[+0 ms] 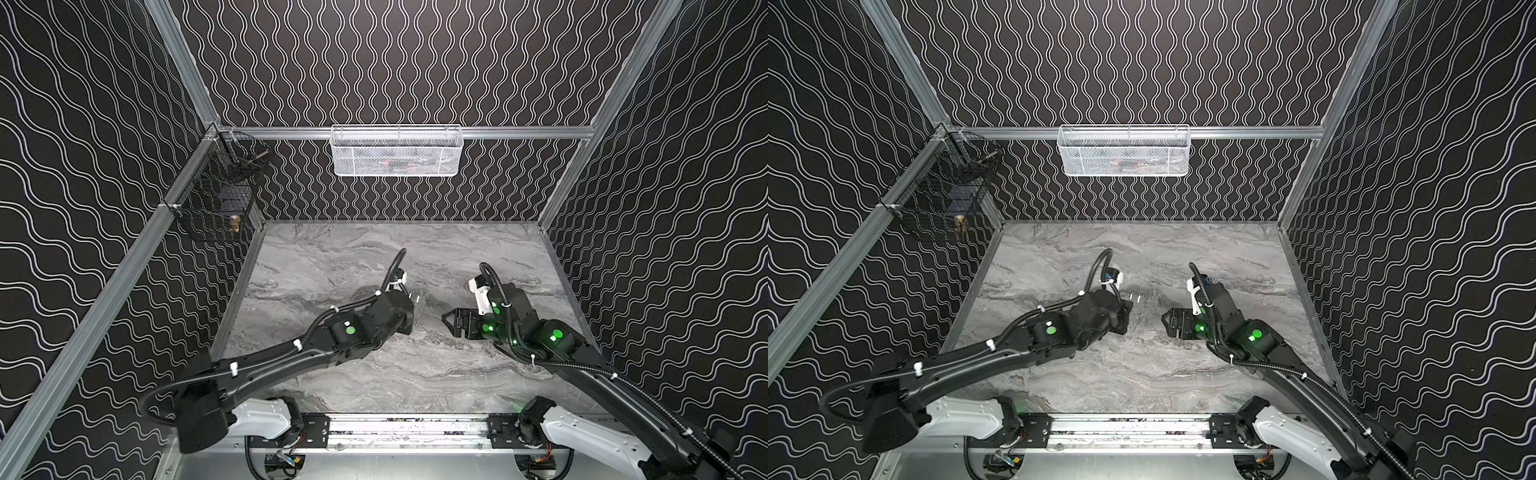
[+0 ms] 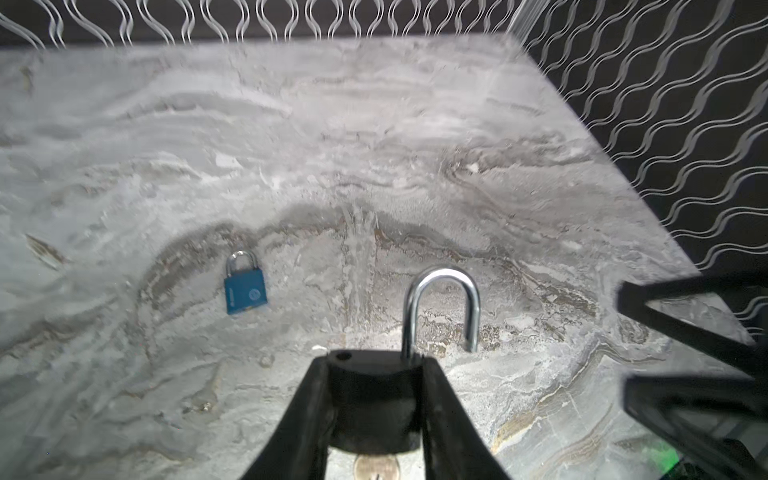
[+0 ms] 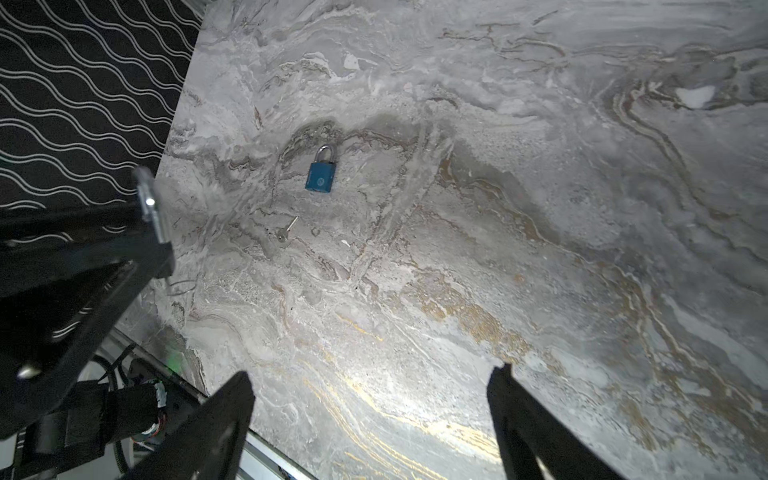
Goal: Unlock with the key
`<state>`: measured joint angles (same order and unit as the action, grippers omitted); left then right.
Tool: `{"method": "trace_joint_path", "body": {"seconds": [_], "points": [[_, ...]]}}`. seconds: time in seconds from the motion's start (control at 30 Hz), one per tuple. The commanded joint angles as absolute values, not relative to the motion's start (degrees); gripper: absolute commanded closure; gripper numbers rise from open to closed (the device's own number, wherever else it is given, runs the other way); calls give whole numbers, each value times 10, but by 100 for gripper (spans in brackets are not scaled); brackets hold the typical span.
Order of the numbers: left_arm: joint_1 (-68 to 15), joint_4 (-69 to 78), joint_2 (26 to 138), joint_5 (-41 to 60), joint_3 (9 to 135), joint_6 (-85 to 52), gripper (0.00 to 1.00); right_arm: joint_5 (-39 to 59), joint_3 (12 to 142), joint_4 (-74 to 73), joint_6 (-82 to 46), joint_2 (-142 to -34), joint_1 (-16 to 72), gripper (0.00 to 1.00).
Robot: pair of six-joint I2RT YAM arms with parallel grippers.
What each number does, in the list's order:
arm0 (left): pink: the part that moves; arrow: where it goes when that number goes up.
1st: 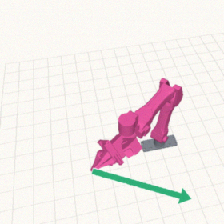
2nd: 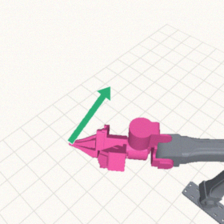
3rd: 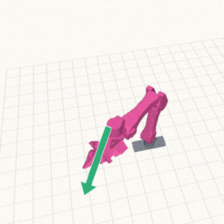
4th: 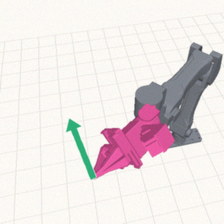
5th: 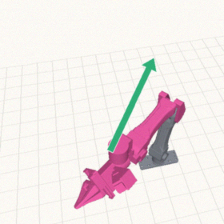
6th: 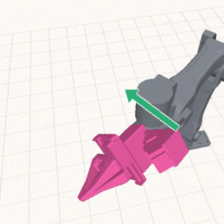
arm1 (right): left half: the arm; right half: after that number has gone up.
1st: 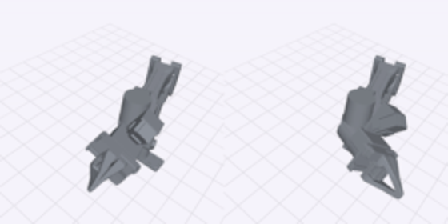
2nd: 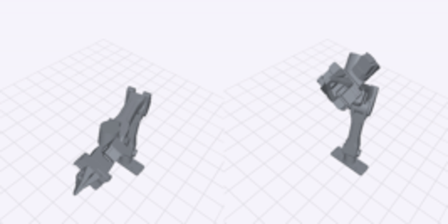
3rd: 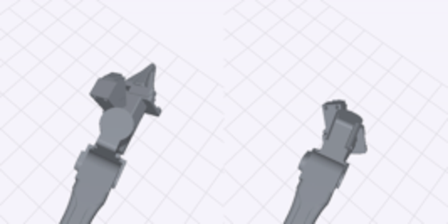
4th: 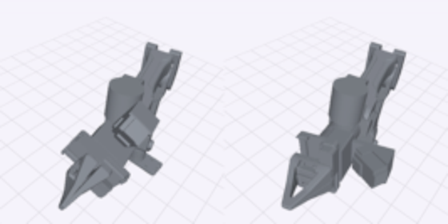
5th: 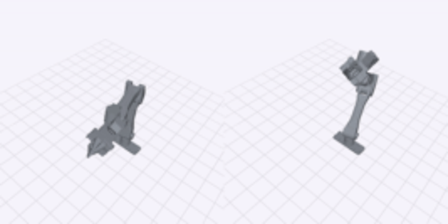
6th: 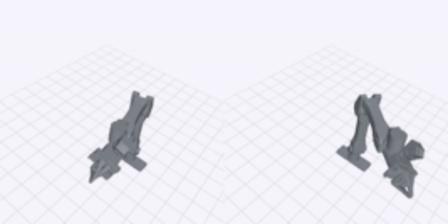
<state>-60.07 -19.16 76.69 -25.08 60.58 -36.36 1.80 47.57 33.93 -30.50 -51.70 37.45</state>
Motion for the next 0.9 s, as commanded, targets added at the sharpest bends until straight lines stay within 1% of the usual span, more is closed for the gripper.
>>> {"method": "trace_joint_path", "body": {"seconds": [0.0, 0.17, 0.23, 0.3, 0.33, 0.47, 0.73, 0.87], "points": [[-601, -257, 825, -225, 652, -439, 100, 5, 457, 353, -322, -490, 359, 9], [-601, -245, 923, -179, 704, -476, 100, 11, 431, 348, -320, -472, 325, 4], [-601, -238, 955, -168, 720, -491, 100, 13, 422, 345, -318, -477, 310, 4], [-601, -248, 989, -168, 744, -501, 100, 15, 408, 334, -315, -477, 291, 3], [-600, -259, 1008, -170, 761, -508, 100, 21, 400, 325, -315, -475, 278, 1], [-595, -301, 1084, -153, 825, -528, 100, 69, 374, 292, -308, -487, 214, 1], [-585, -312, 1186, -116, 893, -565, 100, 138, 363, 269, -283, -526, 97, 1], [-585, -349, 1219, -136, 930, -569, 99, 167, 362, 260, -273, -539, 62, 1]]}}
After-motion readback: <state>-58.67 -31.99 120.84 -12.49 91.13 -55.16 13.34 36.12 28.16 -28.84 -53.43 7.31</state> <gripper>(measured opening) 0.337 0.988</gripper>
